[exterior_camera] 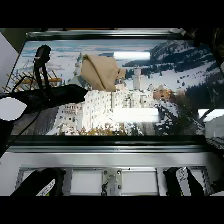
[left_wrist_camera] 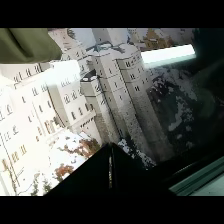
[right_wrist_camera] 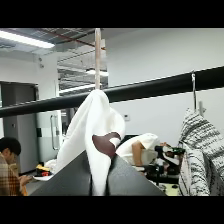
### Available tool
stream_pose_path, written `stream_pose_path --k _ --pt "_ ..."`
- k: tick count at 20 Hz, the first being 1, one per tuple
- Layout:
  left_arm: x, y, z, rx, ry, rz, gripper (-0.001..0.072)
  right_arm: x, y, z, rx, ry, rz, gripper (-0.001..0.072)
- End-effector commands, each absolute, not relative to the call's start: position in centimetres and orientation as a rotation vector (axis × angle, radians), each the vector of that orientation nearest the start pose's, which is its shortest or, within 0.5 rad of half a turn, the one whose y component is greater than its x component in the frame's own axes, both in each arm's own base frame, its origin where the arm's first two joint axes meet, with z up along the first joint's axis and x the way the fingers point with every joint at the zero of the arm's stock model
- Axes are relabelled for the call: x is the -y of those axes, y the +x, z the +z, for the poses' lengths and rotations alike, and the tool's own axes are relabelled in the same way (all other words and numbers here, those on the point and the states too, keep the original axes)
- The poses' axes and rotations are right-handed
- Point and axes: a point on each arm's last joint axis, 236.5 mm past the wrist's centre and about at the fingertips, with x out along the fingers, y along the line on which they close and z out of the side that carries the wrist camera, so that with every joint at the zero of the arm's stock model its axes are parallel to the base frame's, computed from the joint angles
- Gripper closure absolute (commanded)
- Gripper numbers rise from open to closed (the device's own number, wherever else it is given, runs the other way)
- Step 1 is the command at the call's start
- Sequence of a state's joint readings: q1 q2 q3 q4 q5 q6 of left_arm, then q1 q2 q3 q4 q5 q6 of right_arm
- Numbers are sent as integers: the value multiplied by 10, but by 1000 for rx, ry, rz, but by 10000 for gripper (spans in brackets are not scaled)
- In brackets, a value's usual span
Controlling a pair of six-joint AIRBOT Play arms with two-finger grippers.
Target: Fold the clothes and pants, and hang the long-sleeved shirts on hangers.
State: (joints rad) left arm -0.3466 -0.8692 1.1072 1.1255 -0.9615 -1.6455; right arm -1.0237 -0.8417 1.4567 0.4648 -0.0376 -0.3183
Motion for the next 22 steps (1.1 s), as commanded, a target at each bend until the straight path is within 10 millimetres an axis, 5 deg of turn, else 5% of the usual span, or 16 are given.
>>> stream_pose_path --k 1,11,21,22 --pt "204 320 186 -804 -318 -555 687 311 159 550 610 -168 -1036 696" --pt "204 320 186 -805 -318 -555 687 359 152 521 559 -118 -1113 696" --pt "204 320 186 -805 -318 -555 687 368 157 511 537 -103 -1114 670" --pt "204 320 186 -805 -318 -555 687 369 158 509 543 -85 -1109 545"
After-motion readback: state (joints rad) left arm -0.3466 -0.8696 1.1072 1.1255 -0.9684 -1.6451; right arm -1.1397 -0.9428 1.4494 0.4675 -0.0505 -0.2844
